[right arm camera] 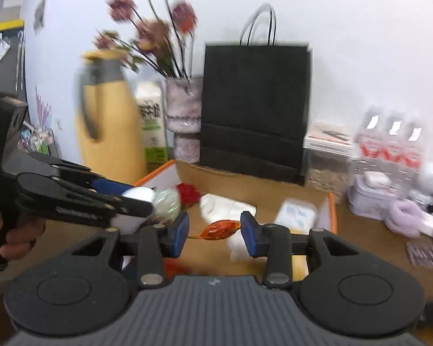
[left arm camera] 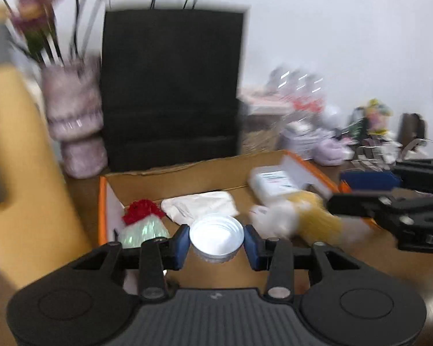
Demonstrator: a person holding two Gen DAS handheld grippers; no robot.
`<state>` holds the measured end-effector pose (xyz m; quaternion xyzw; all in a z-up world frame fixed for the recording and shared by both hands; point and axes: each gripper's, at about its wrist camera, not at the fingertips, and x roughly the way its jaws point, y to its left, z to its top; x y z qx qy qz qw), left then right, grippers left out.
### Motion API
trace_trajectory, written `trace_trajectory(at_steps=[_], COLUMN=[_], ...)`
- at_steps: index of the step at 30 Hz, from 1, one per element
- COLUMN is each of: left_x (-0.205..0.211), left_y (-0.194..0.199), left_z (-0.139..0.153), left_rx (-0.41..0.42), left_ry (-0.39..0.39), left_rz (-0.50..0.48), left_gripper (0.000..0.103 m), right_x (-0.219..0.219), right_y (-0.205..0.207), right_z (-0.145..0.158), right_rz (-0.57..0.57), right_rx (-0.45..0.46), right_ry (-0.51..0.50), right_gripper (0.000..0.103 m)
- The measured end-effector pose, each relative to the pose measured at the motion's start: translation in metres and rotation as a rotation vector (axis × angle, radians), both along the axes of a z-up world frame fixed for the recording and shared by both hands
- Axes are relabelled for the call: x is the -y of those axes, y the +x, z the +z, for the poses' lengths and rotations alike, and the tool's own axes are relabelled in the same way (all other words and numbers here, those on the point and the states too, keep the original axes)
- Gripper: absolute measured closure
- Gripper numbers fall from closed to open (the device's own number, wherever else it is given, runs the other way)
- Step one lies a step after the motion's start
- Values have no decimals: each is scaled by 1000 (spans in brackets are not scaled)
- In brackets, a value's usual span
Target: Organize objects
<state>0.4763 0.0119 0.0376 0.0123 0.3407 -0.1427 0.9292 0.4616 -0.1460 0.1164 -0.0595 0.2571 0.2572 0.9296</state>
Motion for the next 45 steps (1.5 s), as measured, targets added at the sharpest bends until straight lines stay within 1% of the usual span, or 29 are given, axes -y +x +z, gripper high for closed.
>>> trace_trajectory(at_steps=[1,2,3,4,6,7,8,9,10,12,16,17,19,20,21,22,23,24,26,27,29,30,32,34,35,37,39,42,45], left_x=[1,3,5,7,8,7,8,8,8,5,4,4,2,0,-5,-9,-13,-16,-18,-18,-12,-8,2,5,2,-5,-11,-14,-15], left_y=[22,43,56,65,81,83,83,84,83,77,53,46,23,4,-19,-44,-77,-105,-166,-199,-256,-277,-311,-334,-346,-360,-368,-365,-356], left_z=[-6,-14,-19,-24,-32,-35,-36,-35,-32,-21,9,17,33,41,46,48,47,44,33,25,8,-1,-24,-35,-37,-30,-21,-13,-15], left_rx=[-42,-81,-93,-95,-122,-129,-122,-110,-100,-73,-3,12,47,64,89,115,134,138,141,152,153,131,14,-42,-59,-36,16,69,63], left_ry=[6,31,64,85,110,116,120,121,116,96,103,106,107,93,59,20,-25,-56,-93,-109,-103,-100,-74,-68,-75,-87,-69,-46,-62], left_rz=[21,82,111,110,92,97,102,102,105,114,116,122,137,147,160,166,164,156,133,128,123,137,125,134,159,179,203,232,249], left_gripper=[64,64,65,65,55,53,50,48,47,39,35,33,30,25,20,19,18,17,16,13,9,9,12,14,14,13,13,12,13], right_x=[-6,-10,-13,-17,-29,-33,-37,-39,-40,-38,-27,-21,-10,-2,6,15,27,37,51,56,63,67,78,85,85,85,87,92,88], right_y=[33,59,83,102,131,140,148,150,150,143,124,113,91,74,56,33,-1,-33,-99,-134,-193,-219,-256,-282,-296,-319,-342,-351,-340], right_z=[-6,-14,-22,-31,-47,-54,-60,-61,-60,-53,-27,-18,-3,4,9,13,16,15,9,3,-11,-20,-37,-44,-43,-33,-18,-5,-10], right_rz=[-21,-46,-64,-71,-104,-127,-147,-151,-149,-141,-132,-134,-136,-134,-135,-136,-131,-113,-83,-82,-82,-75,-74,-94,-81,-40,-21,-54,-96], right_rx=[-48,-93,-138,-174,-190,-187,-187,-177,-152,-125,-91,-76,-65,-63,-61,-58,-40,-17,23,40,56,32,-97,-187,-200,-163,-82,-17,-2], right_ry=[-13,-8,-5,-6,-66,-92,-119,-131,-130,-112,-99,-98,-88,-73,-55,-27,20,55,75,69,51,57,124,182,171,100,33,37,48], right_gripper=[63,63,63,63,61,52,30,23,22,22,17,13,12,12,12,11,5,1,0,0,0,0,0,0,0,0,0,0,0])
